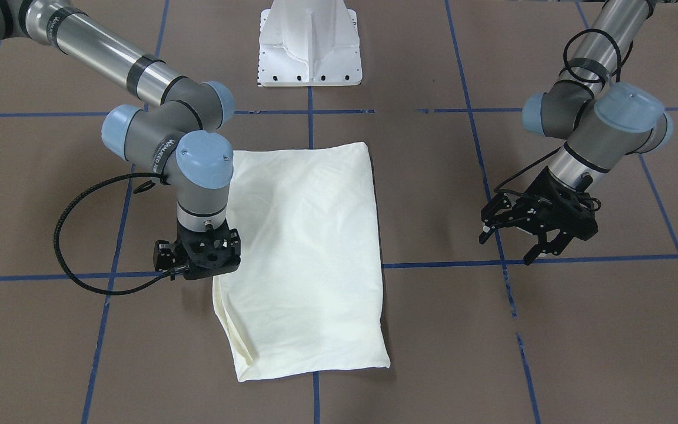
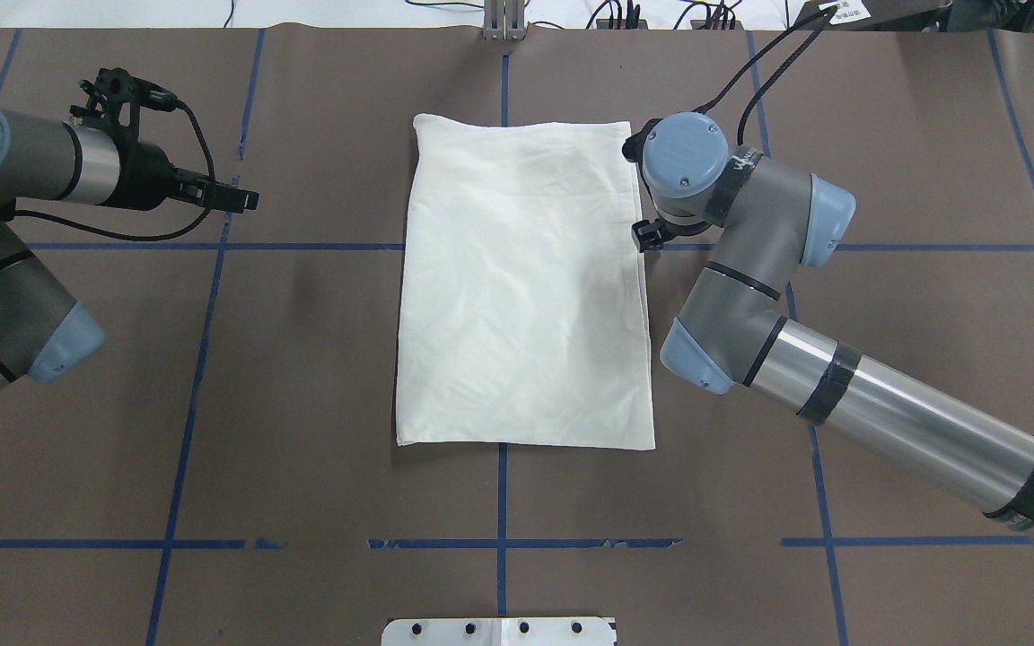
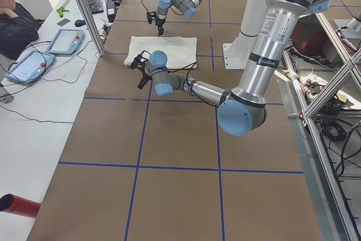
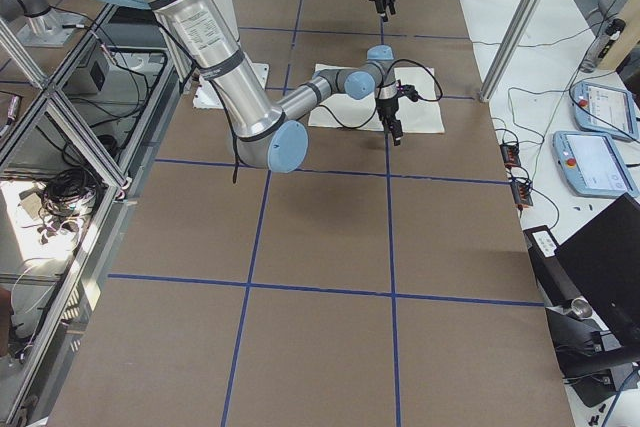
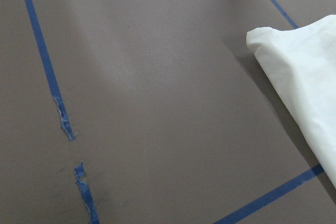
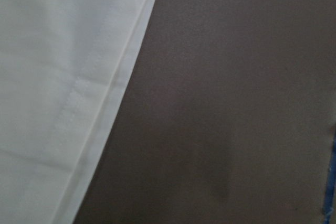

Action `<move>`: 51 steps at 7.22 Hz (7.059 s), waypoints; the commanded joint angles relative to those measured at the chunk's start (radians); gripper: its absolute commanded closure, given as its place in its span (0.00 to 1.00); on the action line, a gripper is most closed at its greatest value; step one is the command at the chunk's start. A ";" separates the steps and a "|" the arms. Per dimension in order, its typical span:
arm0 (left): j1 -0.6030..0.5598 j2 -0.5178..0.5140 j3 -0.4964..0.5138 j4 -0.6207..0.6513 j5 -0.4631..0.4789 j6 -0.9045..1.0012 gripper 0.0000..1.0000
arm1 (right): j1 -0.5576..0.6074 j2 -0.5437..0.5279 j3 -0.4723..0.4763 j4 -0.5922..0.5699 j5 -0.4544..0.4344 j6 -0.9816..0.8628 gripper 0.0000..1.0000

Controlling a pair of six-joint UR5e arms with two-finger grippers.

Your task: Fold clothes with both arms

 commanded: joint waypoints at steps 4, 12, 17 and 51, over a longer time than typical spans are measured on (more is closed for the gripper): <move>-0.005 0.018 -0.053 0.002 0.006 -0.030 0.00 | 0.075 -0.152 0.128 0.331 0.174 0.261 0.00; 0.452 0.164 -0.403 0.036 0.406 -0.883 0.00 | -0.170 -0.579 0.454 0.877 -0.105 1.087 0.00; 0.627 -0.001 -0.279 0.149 0.529 -1.105 0.23 | -0.200 -0.525 0.502 0.730 -0.151 1.166 0.00; 0.627 0.019 -0.275 0.143 0.491 -1.007 1.00 | -0.452 -0.171 0.411 0.054 -0.283 1.509 0.09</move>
